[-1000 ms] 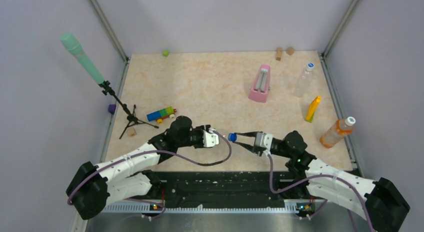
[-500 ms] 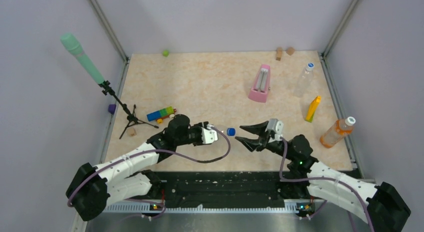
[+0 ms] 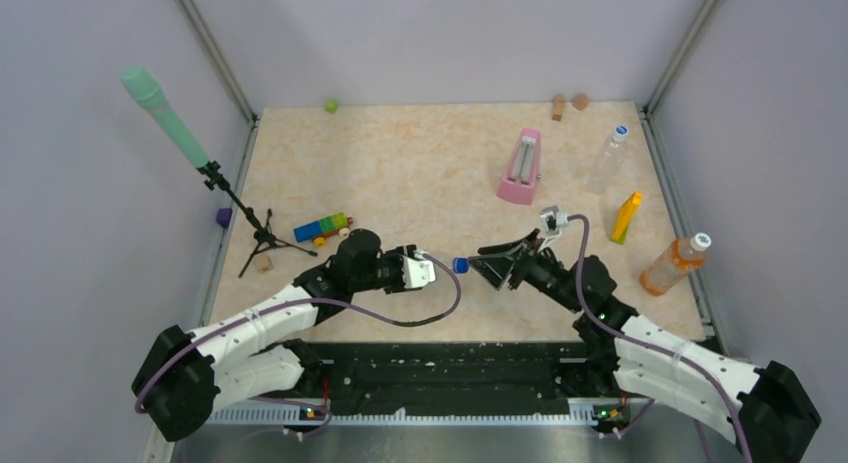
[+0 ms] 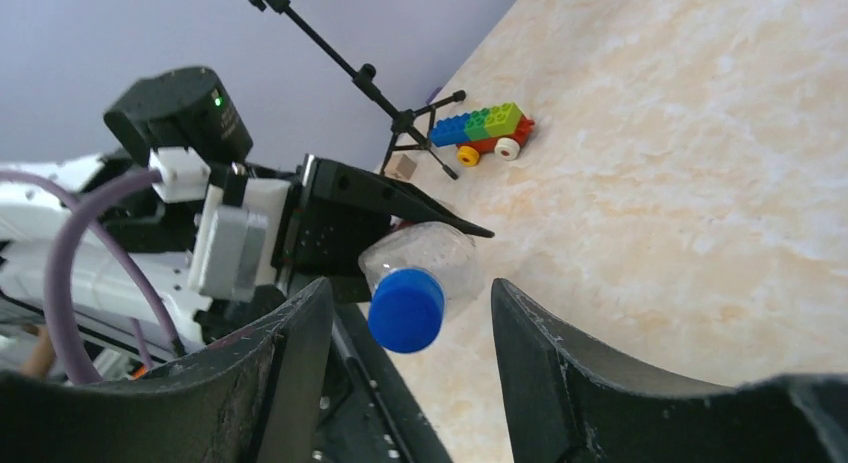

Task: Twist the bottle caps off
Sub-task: Unscrew the bottle cap from the plastic bottle.

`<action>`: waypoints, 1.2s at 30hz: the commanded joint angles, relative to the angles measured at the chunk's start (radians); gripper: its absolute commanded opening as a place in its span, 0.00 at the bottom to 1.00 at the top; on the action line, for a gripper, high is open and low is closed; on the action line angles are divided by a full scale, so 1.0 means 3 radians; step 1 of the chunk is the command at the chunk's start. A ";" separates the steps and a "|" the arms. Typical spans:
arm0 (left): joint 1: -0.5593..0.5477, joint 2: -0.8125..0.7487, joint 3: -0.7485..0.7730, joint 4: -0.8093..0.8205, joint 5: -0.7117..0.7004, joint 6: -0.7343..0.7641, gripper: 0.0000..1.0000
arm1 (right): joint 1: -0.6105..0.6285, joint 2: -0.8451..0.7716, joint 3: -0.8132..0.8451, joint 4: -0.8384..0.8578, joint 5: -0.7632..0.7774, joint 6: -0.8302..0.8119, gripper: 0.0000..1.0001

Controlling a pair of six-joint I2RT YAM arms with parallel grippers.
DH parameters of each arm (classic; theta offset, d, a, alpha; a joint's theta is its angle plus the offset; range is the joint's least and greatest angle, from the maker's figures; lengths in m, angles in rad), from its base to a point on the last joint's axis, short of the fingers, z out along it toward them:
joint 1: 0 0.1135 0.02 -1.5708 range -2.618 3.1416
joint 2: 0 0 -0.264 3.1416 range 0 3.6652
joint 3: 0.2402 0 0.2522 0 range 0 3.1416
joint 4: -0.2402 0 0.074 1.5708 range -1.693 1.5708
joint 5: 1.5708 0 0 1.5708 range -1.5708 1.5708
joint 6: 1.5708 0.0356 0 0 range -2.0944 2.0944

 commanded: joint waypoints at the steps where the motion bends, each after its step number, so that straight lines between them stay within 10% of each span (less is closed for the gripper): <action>1: -0.0001 0.0001 0.0140 0.0094 -0.0004 0.0023 0.00 | -0.0010 0.0160 0.0355 -0.0319 0.0142 0.0701 0.58; 26: -0.0001 0.0066 0.0108 0.0144 -0.0120 0.0066 0.00 | -0.0010 0.0735 0.0557 -0.0448 -0.0253 0.1328 0.46; 36: -0.0001 0.0117 0.0121 0.0099 -0.0167 0.0016 0.00 | -0.0010 0.0712 0.0543 -0.0413 -0.0342 0.0984 0.00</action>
